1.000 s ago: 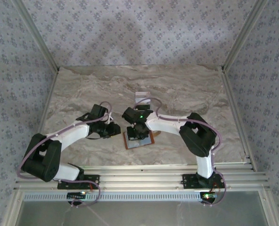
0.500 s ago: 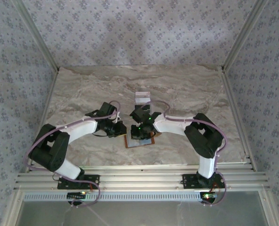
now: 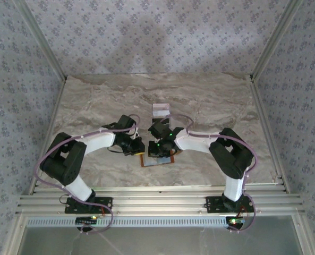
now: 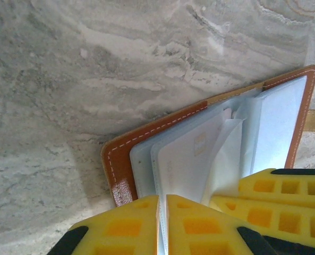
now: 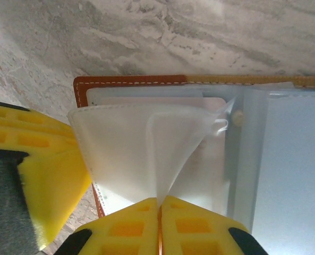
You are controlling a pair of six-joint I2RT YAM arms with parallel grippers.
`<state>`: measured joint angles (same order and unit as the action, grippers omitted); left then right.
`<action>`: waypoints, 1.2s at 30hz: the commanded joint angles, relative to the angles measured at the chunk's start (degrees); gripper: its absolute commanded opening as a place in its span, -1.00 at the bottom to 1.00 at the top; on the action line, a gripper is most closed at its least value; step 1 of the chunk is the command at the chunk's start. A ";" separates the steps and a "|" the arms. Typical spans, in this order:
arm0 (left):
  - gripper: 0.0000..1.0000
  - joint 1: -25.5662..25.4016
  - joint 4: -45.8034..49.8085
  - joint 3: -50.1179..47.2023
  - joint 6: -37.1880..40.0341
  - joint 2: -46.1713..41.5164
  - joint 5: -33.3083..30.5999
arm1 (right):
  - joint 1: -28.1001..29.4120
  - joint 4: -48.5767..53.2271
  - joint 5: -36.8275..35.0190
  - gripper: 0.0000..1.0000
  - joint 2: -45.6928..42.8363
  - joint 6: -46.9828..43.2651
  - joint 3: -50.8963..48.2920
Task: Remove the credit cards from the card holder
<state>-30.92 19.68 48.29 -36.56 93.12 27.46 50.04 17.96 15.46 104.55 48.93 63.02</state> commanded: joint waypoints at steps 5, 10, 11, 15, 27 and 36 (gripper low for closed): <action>-0.76 -0.59 1.40 2.83 0.35 0.73 0.55 | -0.47 -0.16 1.15 -0.70 -1.70 0.59 -0.87; -0.75 -0.81 1.68 3.86 0.56 1.48 0.71 | -0.63 0.16 0.94 -0.59 -2.25 0.16 -0.81; -0.76 -0.88 1.68 4.08 0.48 1.58 0.88 | -0.65 0.28 1.03 -0.58 -2.34 0.11 -0.80; -0.76 -1.18 1.65 4.83 0.36 1.90 1.03 | -0.83 1.28 0.08 -0.53 -3.31 -0.09 -1.06; -0.76 -2.52 1.32 6.25 -0.08 2.24 2.66 | -4.83 8.13 -7.08 -0.27 -13.07 -1.07 -6.25; -0.75 -6.93 -0.12 8.44 -2.15 3.41 2.85 | -11.60 9.27 -7.05 -0.26 -18.33 -2.51 -13.44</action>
<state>-36.42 19.64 54.98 -37.50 95.00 29.06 39.62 24.69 9.58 88.20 47.94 50.94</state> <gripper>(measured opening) 0.123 0.370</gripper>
